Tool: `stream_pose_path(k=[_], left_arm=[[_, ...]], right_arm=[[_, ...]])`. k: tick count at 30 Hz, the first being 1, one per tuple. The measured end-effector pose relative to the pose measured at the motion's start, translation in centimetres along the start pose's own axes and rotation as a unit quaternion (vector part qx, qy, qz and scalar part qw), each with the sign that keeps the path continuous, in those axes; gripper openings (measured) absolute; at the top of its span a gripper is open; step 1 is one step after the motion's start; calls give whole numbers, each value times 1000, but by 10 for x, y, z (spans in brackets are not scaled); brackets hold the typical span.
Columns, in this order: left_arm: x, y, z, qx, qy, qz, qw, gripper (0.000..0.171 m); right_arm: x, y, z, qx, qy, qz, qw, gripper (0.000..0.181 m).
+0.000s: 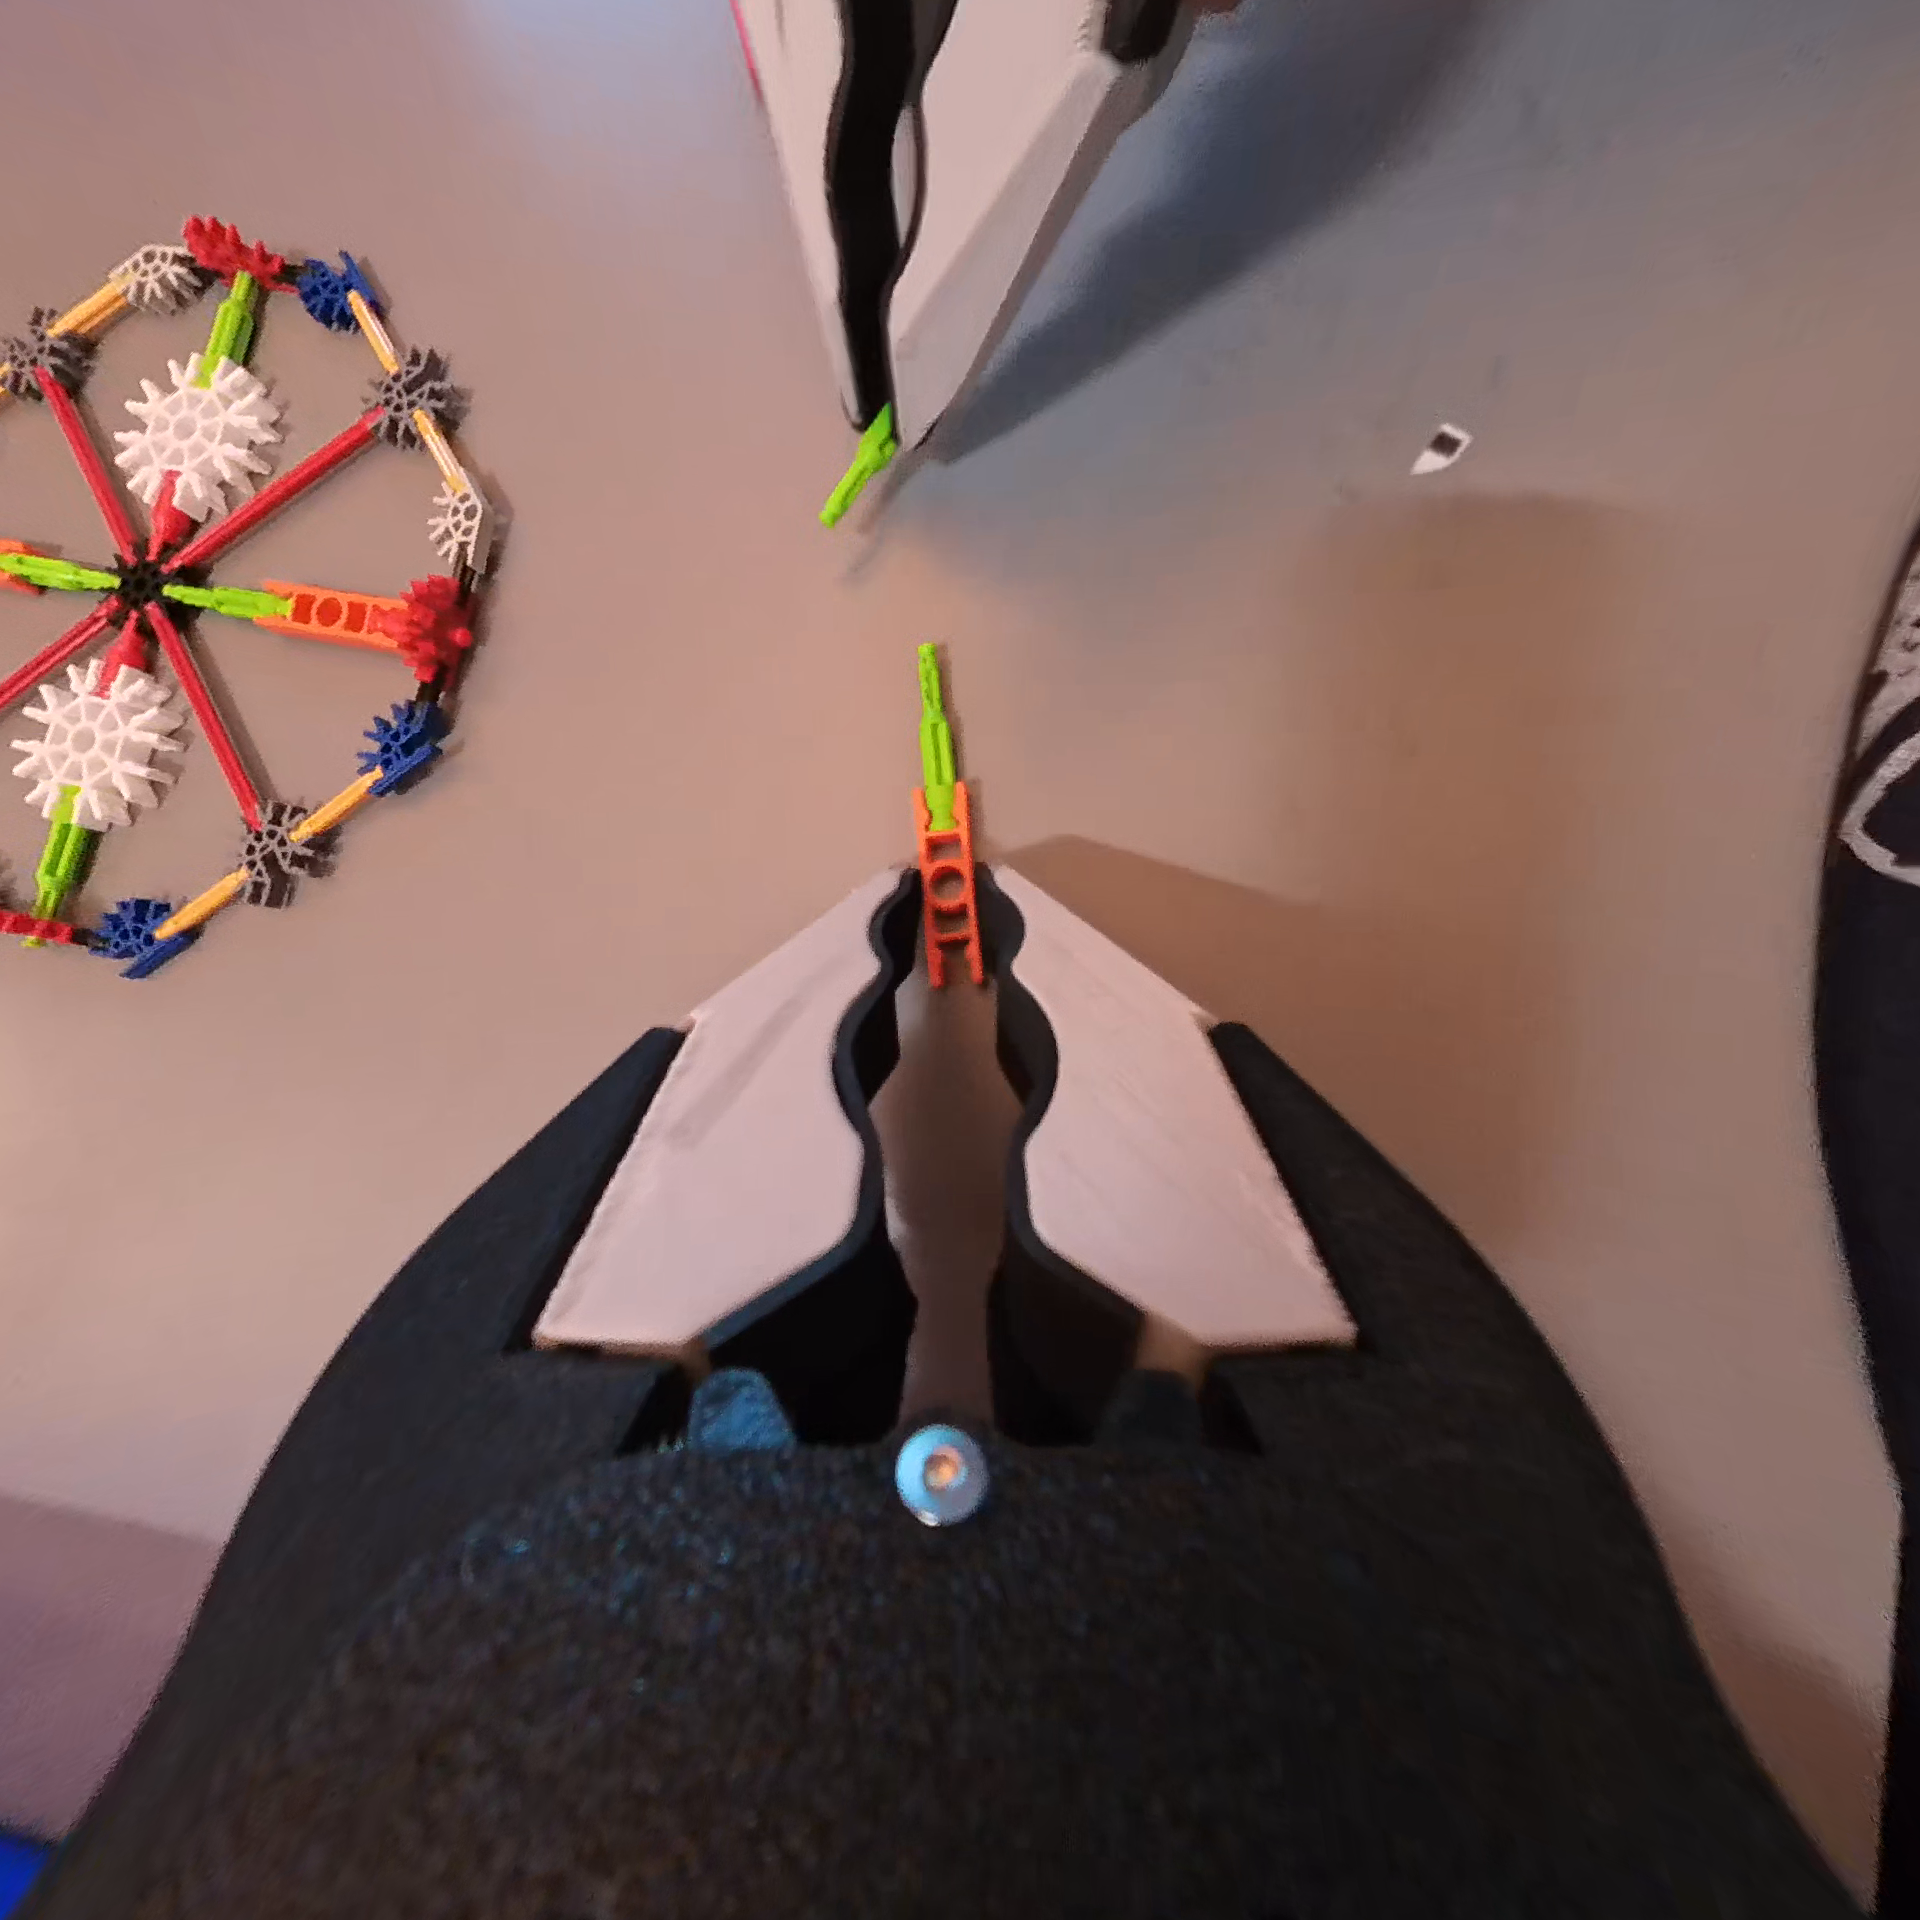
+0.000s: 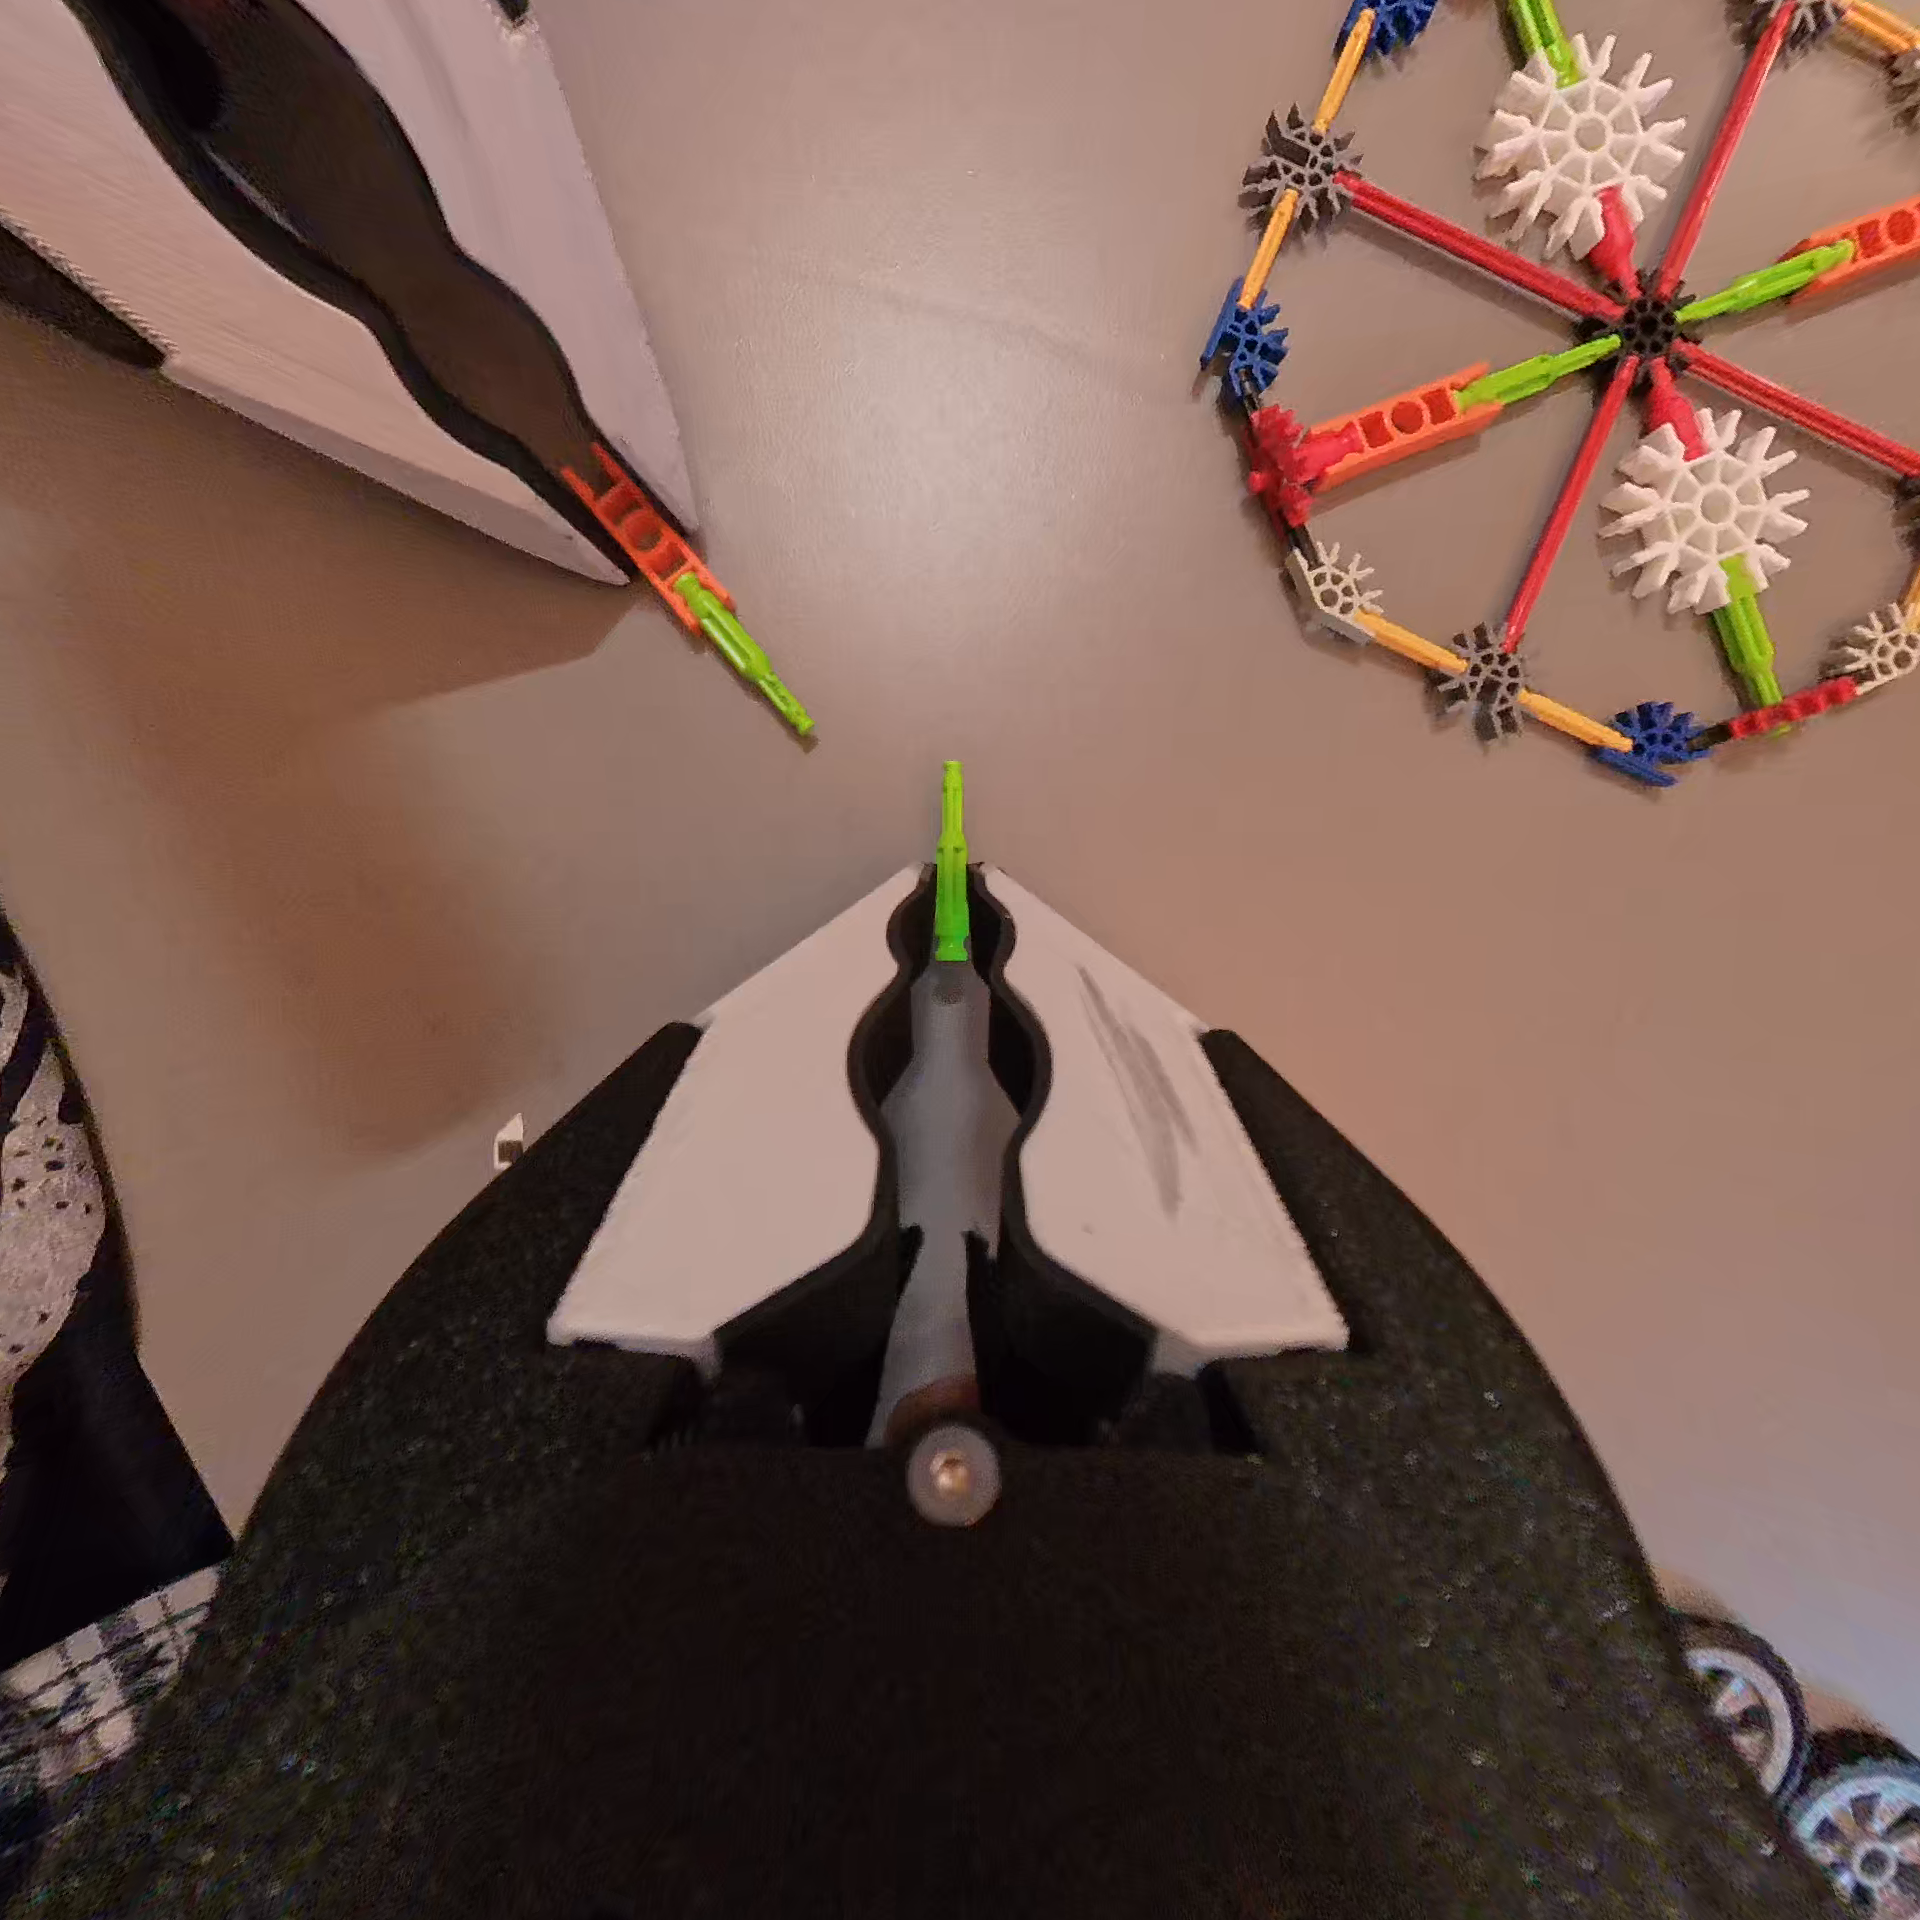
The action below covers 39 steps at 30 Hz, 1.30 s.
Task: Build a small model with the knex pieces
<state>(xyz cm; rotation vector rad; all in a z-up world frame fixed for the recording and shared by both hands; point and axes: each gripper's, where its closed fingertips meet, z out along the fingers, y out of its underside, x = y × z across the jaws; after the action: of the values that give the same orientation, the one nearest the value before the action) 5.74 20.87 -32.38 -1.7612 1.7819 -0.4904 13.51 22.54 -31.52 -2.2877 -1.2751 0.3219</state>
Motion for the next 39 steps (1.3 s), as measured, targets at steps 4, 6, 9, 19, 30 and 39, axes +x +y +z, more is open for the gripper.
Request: stream_pose_path(k=[4,6,9,19,30,39], left_arm=[[0,-2,0,-1,-4,-7,1000,26],[4,0,-3,-2,0,-12,1000,28],[3,5,-7,-9,-10,-17,1000,30],[-5,3,-2,-10,-15,-3,1000,21],[-7,4,-3,-6,-18,-2,1000,20],[-19,-2,4,1,-39,5,999,22]], right_arm=[[0,4,0,-5,-2,1,1000,5],[0,7,2,-10,1,2,1000,5],[-2,8,4,-9,-3,1,1000,5],[-17,-14,-1,27,-13,-26,999,26],[-42,-25,24,3,-57,-72,996,20],[-53,-20,20,7,-53,-63,997,11]])
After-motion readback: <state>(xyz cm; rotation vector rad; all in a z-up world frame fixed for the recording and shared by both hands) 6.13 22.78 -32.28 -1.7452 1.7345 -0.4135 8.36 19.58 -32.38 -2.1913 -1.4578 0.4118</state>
